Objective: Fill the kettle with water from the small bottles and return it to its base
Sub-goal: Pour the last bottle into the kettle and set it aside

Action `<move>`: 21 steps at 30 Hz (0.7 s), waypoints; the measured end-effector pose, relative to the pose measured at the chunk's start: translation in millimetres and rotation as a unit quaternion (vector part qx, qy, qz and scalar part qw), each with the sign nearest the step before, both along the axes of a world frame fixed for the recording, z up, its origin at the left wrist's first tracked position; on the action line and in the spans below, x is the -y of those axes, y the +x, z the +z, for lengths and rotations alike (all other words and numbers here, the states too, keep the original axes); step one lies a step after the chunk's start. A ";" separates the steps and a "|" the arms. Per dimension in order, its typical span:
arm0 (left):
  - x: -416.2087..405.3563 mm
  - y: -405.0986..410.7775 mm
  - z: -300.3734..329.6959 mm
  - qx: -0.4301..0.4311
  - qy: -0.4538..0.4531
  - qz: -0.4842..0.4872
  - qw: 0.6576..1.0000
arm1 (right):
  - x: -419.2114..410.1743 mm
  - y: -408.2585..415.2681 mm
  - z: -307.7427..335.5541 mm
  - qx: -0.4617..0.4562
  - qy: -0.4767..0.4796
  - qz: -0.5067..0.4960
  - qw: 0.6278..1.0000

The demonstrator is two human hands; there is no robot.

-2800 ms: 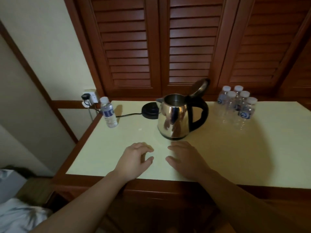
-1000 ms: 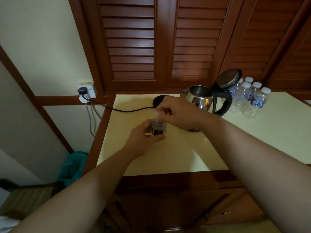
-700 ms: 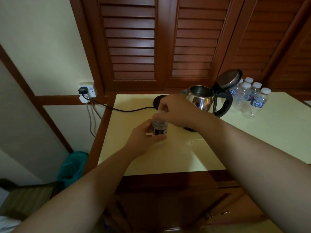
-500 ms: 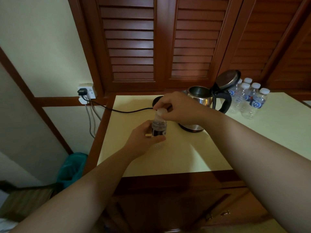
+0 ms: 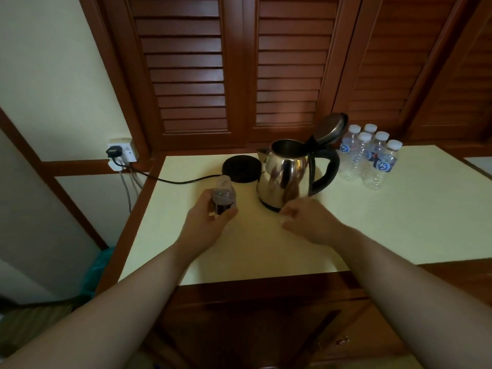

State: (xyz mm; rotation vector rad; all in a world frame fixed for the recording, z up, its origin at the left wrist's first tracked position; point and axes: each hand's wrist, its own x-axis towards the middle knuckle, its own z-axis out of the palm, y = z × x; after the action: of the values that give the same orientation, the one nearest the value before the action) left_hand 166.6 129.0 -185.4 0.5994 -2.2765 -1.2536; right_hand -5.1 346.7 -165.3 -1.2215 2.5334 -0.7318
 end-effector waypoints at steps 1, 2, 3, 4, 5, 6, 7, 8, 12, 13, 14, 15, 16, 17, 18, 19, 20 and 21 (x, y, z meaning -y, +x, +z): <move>-2.1 -4.4 3.2 -0.003 0.000 0.010 1.000 | -3.8 -1.8 -10.1 -0.008 0.006 -0.008 1.000; -4.3 -9.2 7.2 -0.005 -0.002 0.019 1.000 | -6.9 -3.8 -19.2 -0.017 0.008 -0.015 1.000; -6.2 -14.5 12.1 -0.005 -0.007 0.026 1.000 | -10.1 -5.5 -25.3 -0.024 0.005 -0.020 1.000; -8.1 -20.3 17.9 -0.010 -0.015 0.032 0.999 | -12.8 -7.3 -29.6 -0.025 -0.002 -0.023 0.999; -9.3 -26.0 23.6 -0.022 -0.022 0.035 0.999 | -15.6 -8.6 -31.5 -0.028 -0.008 -0.022 0.999; -10.1 -31.3 29.4 -0.036 -0.023 0.034 0.999 | -18.4 -10.5 -32.2 -0.032 -0.010 -0.020 0.999; -10.6 -36.4 35.7 -0.049 -0.023 0.028 0.998 | -21.4 -12.6 -31.5 -0.042 -0.005 -0.021 0.999; -10.4 -40.8 42.3 -0.058 -0.025 0.018 0.998 | -25.0 -15.6 -30.4 -0.056 0.001 -0.026 0.998; -2.9 -56.7 72.3 -0.044 -0.067 -0.026 0.996 | -44.8 -29.0 -34.3 -0.114 0.065 -0.073 0.989; 1.2 -61.8 78.7 -0.037 -0.090 -0.031 0.995 | -49.5 -30.8 -37.5 -0.113 0.087 -0.076 0.987; 6.0 -67.7 84.0 -0.031 -0.119 -0.035 0.992 | -52.8 -32.4 -41.8 -0.103 0.105 -0.074 0.986; 10.6 -73.6 88.7 -0.022 -0.149 -0.039 0.988 | -55.0 -33.1 -44.6 -0.091 0.121 -0.070 0.986; 14.8 -79.3 93.4 -0.010 -0.177 -0.044 0.983 | -55.9 -33.7 -46.3 -0.083 0.130 -0.066 0.986; 17.7 -84.1 98.7 0.006 -0.204 -0.047 0.978 | -55.8 -33.8 -46.4 -0.080 0.133 -0.062 0.986; 20.3 -88.5 103.7 0.024 -0.230 -0.053 0.971 | -55.2 -33.9 -46.6 -0.081 0.133 -0.059 0.986; 21.4 -92.0 109.3 0.041 -0.252 -0.062 0.965 | -55.0 -33.6 -46.2 -0.082 0.133 -0.058 0.986; 22.3 -95.1 114.9 0.055 -0.268 -0.073 0.959 | -54.9 -33.8 -46.0 -0.084 0.131 -0.058 0.986; 22.5 -97.7 120.0 0.069 -0.283 -0.083 0.953 | -55.3 -34.3 -45.8 -0.086 0.130 -0.058 0.986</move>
State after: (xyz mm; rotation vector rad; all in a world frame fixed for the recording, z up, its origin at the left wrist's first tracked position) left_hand 68.9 106.5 -65.4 0.2937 -2.6815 -0.5745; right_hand -39.4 402.0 -211.1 -1.0991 2.7504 -0.3146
